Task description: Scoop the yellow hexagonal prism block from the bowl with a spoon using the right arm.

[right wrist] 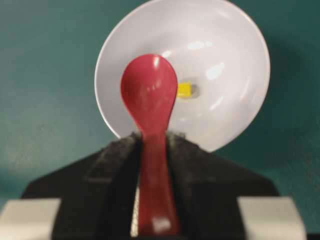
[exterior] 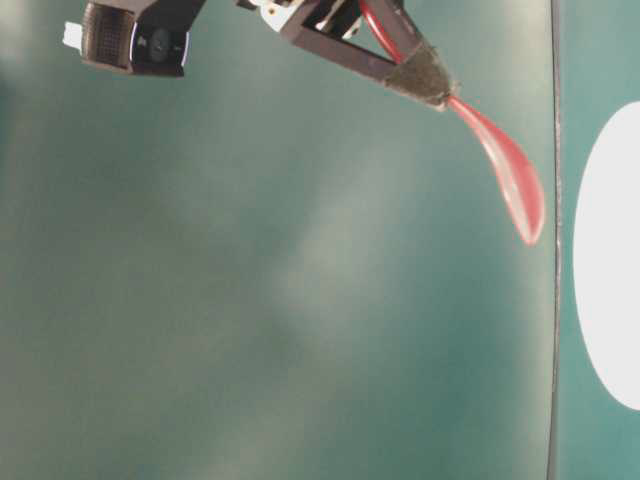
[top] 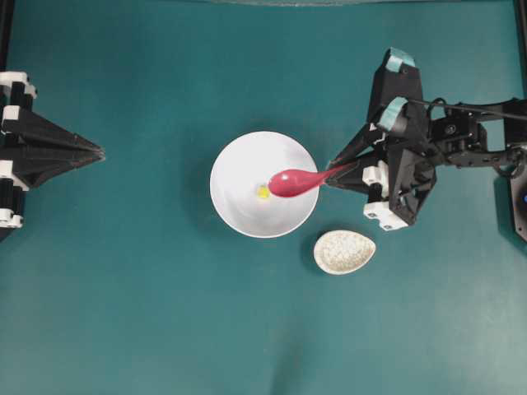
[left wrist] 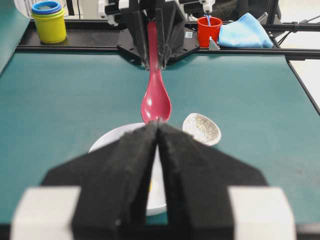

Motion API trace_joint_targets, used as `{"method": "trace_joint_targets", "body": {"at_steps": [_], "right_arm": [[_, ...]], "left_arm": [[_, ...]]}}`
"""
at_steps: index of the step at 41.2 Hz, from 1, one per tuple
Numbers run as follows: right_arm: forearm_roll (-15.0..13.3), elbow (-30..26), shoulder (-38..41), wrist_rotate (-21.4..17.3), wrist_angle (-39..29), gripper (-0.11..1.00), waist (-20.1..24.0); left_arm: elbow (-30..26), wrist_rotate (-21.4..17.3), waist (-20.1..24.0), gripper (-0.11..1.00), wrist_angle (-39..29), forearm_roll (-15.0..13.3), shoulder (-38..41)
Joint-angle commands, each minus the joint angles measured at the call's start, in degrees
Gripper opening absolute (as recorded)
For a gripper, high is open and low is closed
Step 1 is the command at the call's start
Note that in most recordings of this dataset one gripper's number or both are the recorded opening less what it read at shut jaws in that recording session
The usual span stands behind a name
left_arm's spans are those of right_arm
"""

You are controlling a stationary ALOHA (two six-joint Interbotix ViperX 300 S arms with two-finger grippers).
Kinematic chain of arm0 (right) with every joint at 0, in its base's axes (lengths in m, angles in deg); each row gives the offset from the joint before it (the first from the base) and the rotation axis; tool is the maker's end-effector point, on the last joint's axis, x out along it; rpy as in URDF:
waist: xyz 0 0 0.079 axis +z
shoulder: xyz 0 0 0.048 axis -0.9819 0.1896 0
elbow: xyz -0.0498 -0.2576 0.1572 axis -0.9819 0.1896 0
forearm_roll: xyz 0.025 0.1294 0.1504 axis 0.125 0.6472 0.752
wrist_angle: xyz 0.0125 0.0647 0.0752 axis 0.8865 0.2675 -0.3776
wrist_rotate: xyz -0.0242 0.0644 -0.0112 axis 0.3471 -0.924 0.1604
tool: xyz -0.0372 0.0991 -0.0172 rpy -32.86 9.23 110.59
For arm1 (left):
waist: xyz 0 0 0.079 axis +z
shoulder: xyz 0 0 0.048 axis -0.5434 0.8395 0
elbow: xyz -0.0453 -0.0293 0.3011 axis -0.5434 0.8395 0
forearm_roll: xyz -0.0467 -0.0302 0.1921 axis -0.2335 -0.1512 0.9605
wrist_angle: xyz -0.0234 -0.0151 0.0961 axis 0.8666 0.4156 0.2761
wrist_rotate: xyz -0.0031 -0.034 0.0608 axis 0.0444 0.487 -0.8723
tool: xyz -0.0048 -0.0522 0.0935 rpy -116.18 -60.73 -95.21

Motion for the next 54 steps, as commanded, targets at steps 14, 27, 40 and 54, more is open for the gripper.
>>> {"method": "trace_joint_targets", "body": {"at_steps": [14,27,40,54], "right_arm": [[-0.09,-4.66,3.16,-0.26,-3.34,0.25,-1.41],[-0.09,-9.23,7.73,-2.99,-10.9,0.25,-2.64],[-0.09,-13.71,11.51,-3.69,-14.77,0.25,-2.64],[-0.09,-16.0,13.36,-5.89,-21.01,0.25,-2.64]], "left_arm": [[-1.58,0.09,0.09,0.09,0.09,0.09,0.44],[-1.49,0.09,0.09,0.09,-0.26,0.0,0.44],[-1.49,0.09,0.09,0.09,-0.26,0.0,0.53],[-1.32,0.09,0.09,0.09,-0.35,0.0,0.62]]}}
